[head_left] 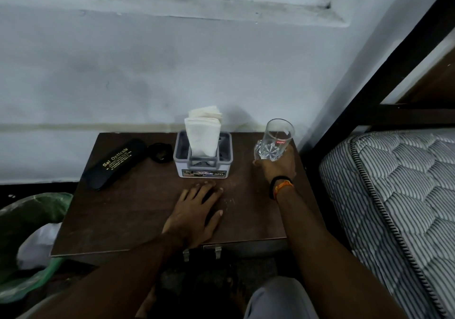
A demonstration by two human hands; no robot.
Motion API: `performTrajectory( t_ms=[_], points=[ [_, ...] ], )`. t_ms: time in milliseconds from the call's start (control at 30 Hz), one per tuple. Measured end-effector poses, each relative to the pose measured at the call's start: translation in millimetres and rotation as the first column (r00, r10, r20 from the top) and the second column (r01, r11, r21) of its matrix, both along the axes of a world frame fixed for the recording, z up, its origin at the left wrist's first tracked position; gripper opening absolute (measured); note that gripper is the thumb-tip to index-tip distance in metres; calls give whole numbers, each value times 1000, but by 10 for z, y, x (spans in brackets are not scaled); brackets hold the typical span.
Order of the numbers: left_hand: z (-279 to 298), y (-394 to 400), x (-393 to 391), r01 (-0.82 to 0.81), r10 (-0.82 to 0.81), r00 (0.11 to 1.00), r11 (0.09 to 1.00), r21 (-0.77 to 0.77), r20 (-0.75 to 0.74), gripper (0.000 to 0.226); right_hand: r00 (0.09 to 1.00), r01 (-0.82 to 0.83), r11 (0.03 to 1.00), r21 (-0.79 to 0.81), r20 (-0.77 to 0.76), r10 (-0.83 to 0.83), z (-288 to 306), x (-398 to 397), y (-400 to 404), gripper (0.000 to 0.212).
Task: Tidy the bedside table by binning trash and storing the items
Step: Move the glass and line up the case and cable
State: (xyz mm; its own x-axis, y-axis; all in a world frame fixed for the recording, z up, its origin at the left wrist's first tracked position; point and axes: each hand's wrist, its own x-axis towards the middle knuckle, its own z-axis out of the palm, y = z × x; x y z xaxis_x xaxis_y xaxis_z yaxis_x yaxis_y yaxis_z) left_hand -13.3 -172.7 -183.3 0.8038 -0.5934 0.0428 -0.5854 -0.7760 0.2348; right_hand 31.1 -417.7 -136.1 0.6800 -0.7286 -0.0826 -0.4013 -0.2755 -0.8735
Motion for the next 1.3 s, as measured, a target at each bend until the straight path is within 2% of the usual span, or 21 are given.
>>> performTrajectory(
  t_ms=[233,433,533,600,667,767,900,967,1033,1100,1167,1233,1300],
  points=[
    [-6,27,15,-3,3,1000,1000,-4,14,55,1000,1,999,32,14,-1,14,117,-16,83],
    [-24,25,49,-1,1,1000,1000,-2,20,55,999,-43,998,49,9,42,-9,158,-42,96],
    [-43,62,48,-9,9,1000,1000,-9,24,55,997,-76,995,69,13,76,-33,118,-9,109],
    [-57,77,31,-15,15,1000,1000,-15,20,57,999,-39,997,70,12,38,-35,41,56,113],
    [-57,45,30,-27,27,1000,999,-36,5,59,996,89,996,21,-3,-88,-17,-63,131,100],
    [-30,-31,75,-44,45,999,997,-60,6,60,977,212,977,-28,-3,-213,32,-214,294,58],
    [-33,-62,24,-28,30,999,997,-76,27,56,1000,6,997,78,-2,-6,-57,-449,623,26],
    [-5,-52,-26,-25,26,1000,994,-108,8,54,992,-124,990,69,-25,126,-80,-514,766,23],
    [54,-26,-55,-43,43,999,980,-193,-4,45,979,-202,976,83,-27,204,-62,-500,877,29],
    [132,22,-88,-134,143,990,930,-343,0,32,973,-226,970,86,-31,229,-53,-475,955,39],
    [195,68,-127,-296,320,946,812,-503,-40,31,974,-216,972,92,-44,220,-59,-481,1003,46],
    [246,117,-121,-423,445,886,662,-618,-130,41,980,-188,975,120,-37,194,-66,-482,1037,50],
    [298,163,-32,-537,468,831,534,-653,-300,61,986,-158,974,165,-27,165,-47,-461,1070,51]
  ],
)
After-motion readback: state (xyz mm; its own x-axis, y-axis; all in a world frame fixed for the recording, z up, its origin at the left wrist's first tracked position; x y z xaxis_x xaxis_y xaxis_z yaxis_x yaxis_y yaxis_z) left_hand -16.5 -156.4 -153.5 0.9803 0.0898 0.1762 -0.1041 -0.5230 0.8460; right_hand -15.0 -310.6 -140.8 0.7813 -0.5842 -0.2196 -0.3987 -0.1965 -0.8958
